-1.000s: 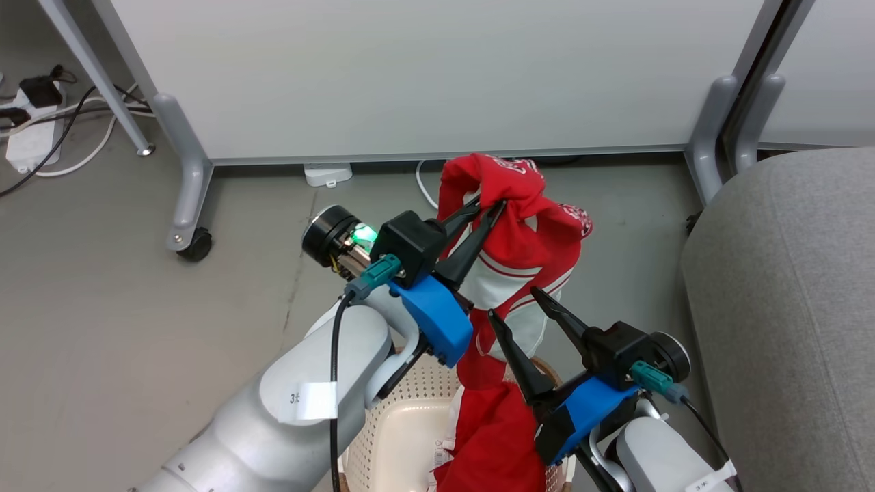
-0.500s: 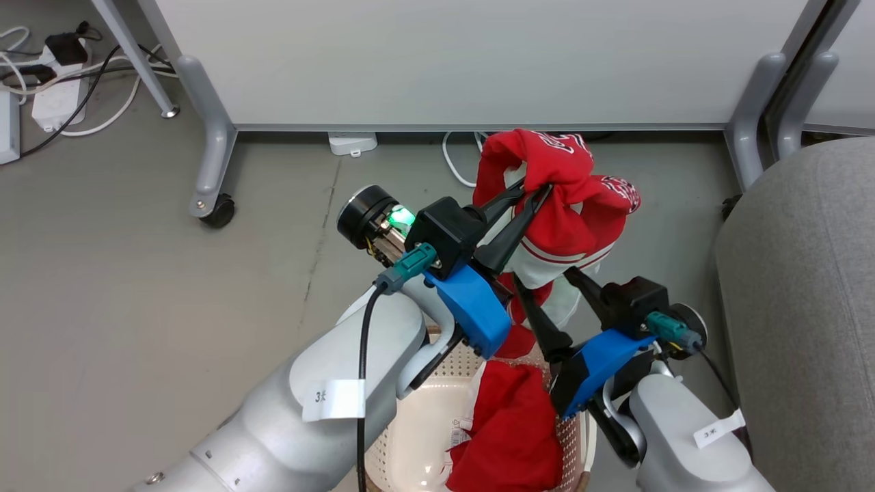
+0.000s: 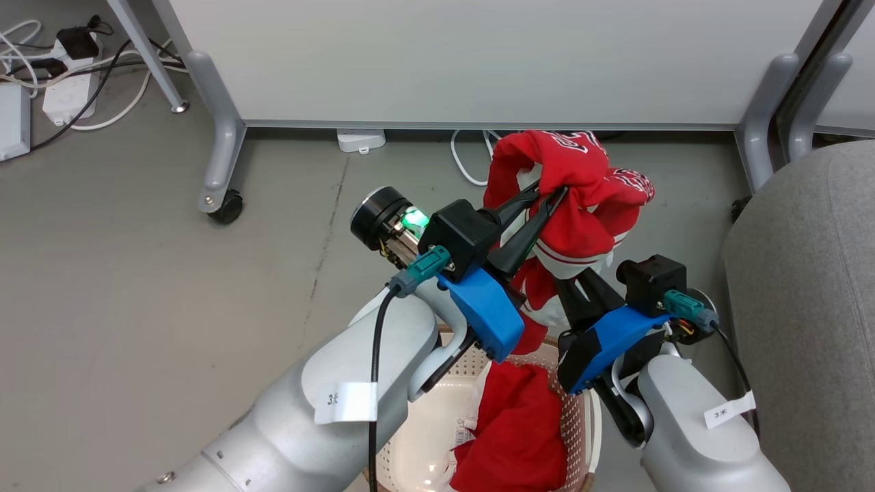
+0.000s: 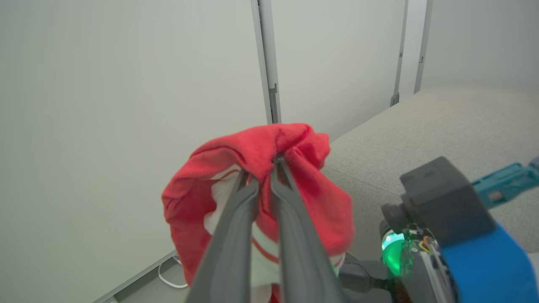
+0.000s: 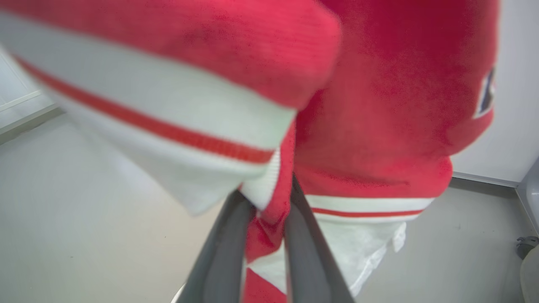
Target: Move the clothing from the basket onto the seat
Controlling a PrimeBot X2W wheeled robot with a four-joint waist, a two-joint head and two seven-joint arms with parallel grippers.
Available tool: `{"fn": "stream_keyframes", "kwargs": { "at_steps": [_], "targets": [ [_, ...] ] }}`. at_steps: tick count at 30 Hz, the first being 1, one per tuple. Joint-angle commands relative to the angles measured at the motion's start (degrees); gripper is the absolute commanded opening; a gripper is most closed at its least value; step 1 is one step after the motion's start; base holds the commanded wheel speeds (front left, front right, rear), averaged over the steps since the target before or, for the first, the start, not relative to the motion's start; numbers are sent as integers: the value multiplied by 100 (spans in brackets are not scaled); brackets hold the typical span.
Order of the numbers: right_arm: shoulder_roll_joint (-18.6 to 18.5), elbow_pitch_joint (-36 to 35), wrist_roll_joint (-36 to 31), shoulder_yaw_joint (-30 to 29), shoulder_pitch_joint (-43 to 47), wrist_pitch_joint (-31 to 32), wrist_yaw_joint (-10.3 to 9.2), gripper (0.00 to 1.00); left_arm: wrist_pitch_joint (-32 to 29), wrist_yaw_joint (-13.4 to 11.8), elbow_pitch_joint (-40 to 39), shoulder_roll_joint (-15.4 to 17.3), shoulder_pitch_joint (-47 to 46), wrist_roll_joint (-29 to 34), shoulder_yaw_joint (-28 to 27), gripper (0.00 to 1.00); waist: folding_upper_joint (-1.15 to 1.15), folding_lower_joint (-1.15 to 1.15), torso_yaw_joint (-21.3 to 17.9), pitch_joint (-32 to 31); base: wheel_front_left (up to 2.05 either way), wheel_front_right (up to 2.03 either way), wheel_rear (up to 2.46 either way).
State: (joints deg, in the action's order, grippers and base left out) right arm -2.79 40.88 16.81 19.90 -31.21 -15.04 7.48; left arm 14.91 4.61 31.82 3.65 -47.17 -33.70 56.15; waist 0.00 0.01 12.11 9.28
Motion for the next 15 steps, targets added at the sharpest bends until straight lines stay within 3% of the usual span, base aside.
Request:
{"fn": "stream_keyframes", "kwargs": {
  "at_steps": [1, 15],
  "targets": [
    [-20, -34, -5, -5, -57, -22, 3, 0, 35, 24, 26, -7, -89, 3, -11, 0, 0, -1, -5, -7, 0, 0, 0],
    [-20, -30, -6, 68, 37, -22, 3, 0, 36, 41, 67, -29, -31, 51, -90, 0, 0, -1, -26, -79, 0, 0, 0]
  ]
}}
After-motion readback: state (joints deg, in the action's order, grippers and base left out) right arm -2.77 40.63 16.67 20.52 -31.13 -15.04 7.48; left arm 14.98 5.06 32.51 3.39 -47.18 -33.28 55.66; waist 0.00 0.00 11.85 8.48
